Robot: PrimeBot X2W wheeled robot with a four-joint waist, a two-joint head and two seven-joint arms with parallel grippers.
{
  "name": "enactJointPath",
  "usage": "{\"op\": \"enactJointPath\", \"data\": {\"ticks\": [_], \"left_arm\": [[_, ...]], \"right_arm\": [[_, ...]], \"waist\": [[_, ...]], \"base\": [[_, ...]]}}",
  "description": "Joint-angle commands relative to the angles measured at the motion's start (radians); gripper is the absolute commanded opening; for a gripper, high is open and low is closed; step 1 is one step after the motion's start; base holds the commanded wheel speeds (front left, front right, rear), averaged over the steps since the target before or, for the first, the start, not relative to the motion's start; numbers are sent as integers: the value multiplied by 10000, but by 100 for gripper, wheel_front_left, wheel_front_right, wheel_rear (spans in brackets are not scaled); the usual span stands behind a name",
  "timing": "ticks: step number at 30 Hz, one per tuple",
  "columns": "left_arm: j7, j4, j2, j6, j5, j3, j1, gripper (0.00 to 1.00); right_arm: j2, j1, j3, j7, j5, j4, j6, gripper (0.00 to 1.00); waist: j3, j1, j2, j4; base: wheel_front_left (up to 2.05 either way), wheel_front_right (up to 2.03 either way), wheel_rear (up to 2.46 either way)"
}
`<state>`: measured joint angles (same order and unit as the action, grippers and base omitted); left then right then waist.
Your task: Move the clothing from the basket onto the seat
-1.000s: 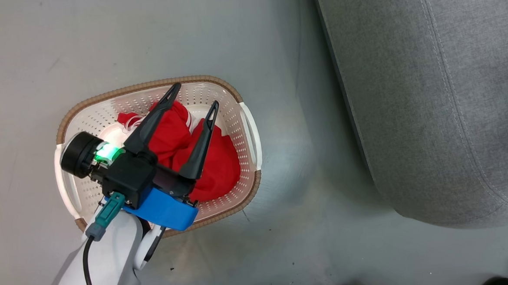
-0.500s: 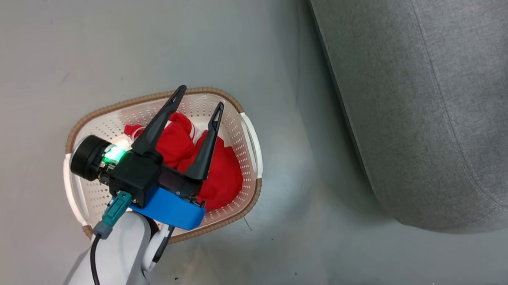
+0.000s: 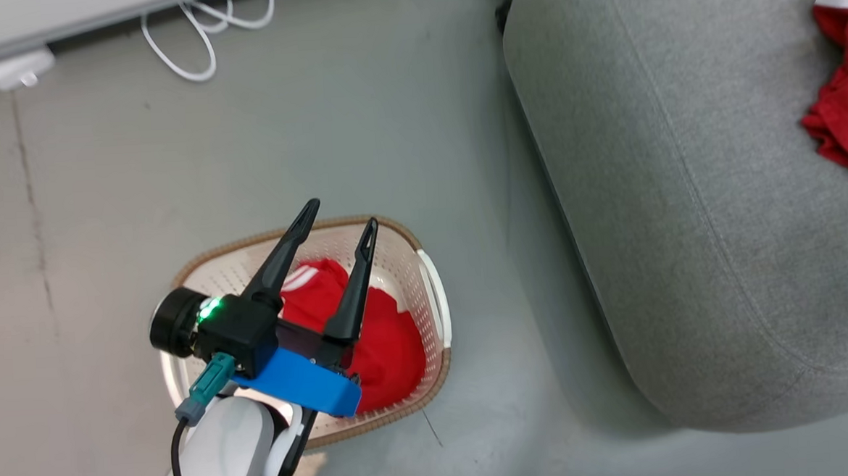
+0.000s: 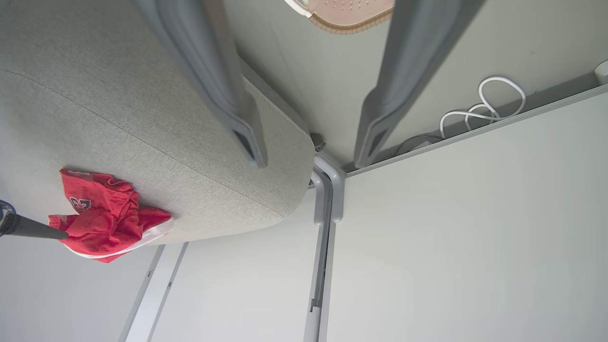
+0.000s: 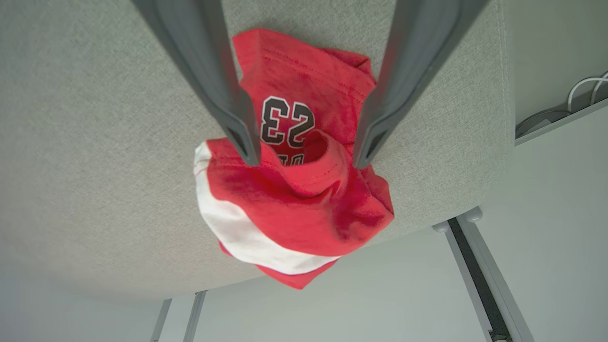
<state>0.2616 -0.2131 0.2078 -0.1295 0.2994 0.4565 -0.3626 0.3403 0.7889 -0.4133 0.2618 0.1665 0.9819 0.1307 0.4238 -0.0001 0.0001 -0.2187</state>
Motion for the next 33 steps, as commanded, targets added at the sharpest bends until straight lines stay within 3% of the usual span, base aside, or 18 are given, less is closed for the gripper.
{"op": "enactJointPath", "data": {"ticks": [1,8,16,33], "left_arm": [[51,-62,-79,-14,86,-142,183,100],[50,-277,-504,-14,257,-703,1026,100],[51,-605,-856,-14,209,-1493,2059,100],[50,-1410,-1236,-14,6,-2973,2734,100]], "right_arm": [[-11,-320,109,40,-95,-135,1,100],[-171,-1802,666,37,-391,-1163,1,100],[-885,-3816,1544,-103,-509,-3154,1,100],[-2444,-6835,2451,-1433,-980,-7413,1,100]], "waist": [[-617,1,-1,175],[-1872,1,-1,594],[-2993,1,-1,1069],[-3859,1,-1,2377]], "base": [[0,0,0],[0,0,0],[0,0,0],[0,0,0]]}}
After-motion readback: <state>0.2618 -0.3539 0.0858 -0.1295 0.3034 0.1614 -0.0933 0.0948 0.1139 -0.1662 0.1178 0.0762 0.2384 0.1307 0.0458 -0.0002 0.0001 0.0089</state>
